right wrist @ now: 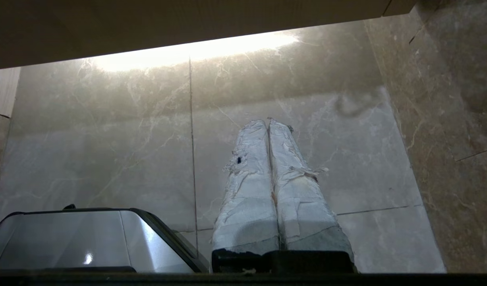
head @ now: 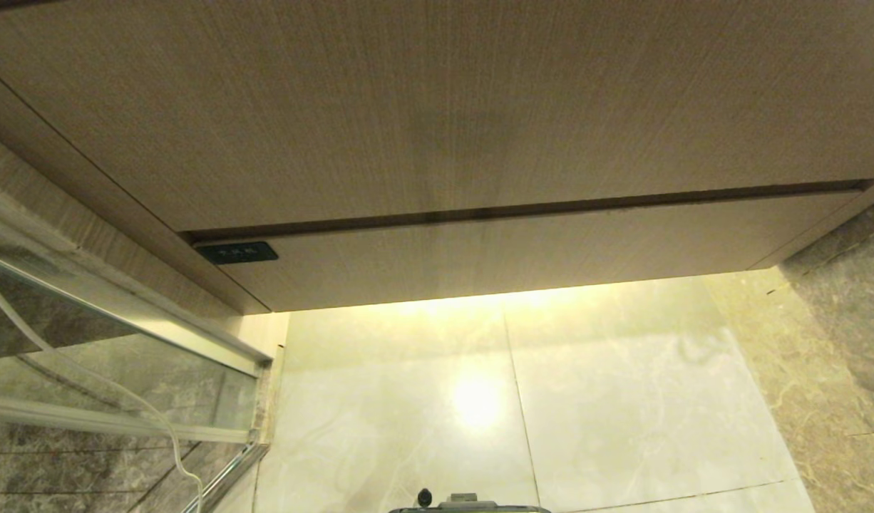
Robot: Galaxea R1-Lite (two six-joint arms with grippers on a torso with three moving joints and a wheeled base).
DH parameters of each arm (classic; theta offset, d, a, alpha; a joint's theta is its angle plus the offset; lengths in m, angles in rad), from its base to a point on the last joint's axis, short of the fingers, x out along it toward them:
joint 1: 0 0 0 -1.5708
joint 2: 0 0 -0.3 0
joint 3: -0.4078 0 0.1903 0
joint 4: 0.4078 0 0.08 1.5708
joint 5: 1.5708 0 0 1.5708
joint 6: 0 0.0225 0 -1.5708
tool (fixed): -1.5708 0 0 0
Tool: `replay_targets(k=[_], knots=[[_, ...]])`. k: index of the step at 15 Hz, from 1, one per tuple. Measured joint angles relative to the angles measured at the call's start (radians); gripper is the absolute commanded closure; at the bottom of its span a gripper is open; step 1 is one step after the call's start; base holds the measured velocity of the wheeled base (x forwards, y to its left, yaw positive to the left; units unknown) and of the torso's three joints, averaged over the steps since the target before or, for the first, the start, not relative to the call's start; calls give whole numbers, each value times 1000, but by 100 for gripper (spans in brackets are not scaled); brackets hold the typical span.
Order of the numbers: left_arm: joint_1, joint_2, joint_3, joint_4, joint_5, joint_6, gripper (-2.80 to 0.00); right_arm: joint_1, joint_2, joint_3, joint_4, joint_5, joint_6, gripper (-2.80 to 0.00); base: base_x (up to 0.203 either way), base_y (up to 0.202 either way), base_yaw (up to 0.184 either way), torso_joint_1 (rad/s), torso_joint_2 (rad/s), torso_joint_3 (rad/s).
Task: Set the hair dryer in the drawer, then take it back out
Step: Pull open the drawer
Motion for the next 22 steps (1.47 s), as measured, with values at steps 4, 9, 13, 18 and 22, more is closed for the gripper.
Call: replay_targets(k=[4,9,13,18,22], knots=[[0,0,0,0,0,0,0,0,0,0,-1,7,-20,0,0,0,0,0,0,0],[0,0,0,0,0,0,0,-1,1,-74,41,-1,-26,0,0,0,0,0,0,0],[0,0,0,0,0,0,0,0,35,-403,272,-23,-50,0,0,0,0,0,0,0],[0,0,0,0,0,0,0,-1,232,-830,552,-27,-61,0,0,0,0,0,0,0],[0,0,0,0,0,0,0,1,524,-1122,606,-7,-52,0,0,0,0,0,0,0]])
